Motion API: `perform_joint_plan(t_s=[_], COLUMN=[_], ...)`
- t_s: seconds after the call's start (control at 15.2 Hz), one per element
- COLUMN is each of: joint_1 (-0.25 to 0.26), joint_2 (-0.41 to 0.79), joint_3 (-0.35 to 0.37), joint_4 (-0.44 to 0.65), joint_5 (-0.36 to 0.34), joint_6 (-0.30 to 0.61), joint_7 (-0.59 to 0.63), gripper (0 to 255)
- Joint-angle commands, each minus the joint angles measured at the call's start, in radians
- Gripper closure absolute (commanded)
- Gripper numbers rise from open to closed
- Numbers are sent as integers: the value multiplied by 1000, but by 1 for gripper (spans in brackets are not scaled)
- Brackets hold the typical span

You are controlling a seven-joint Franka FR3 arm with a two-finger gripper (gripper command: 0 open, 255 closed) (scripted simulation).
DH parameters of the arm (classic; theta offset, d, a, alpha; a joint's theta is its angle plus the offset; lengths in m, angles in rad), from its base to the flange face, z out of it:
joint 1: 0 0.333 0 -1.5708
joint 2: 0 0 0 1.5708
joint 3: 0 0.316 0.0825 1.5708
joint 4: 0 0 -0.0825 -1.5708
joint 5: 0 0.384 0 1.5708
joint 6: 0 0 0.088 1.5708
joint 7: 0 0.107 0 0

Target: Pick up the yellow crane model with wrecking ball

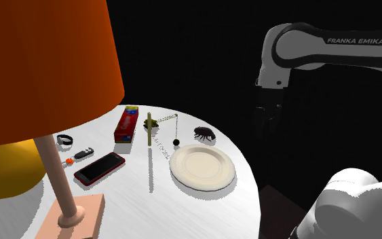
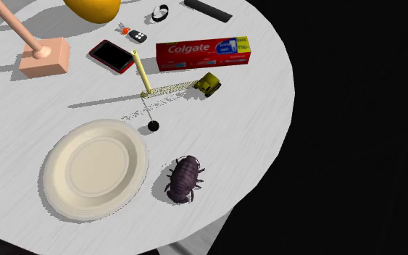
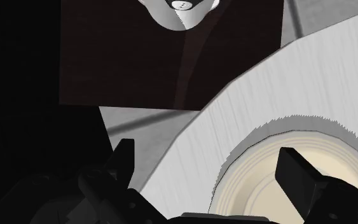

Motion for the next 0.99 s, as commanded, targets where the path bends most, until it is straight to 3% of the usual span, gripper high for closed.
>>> perform_joint_plan(t_s=[0.0,0.46,0.92], joint_1=[0,41,72], joint_2=[0,251,504], joint_3=[0,59,109], joint_4=[0,146,348], joint_5=[0,33,36], joint_6=[0,129,202], joint_7=[0,37,76], gripper=[0,0,0])
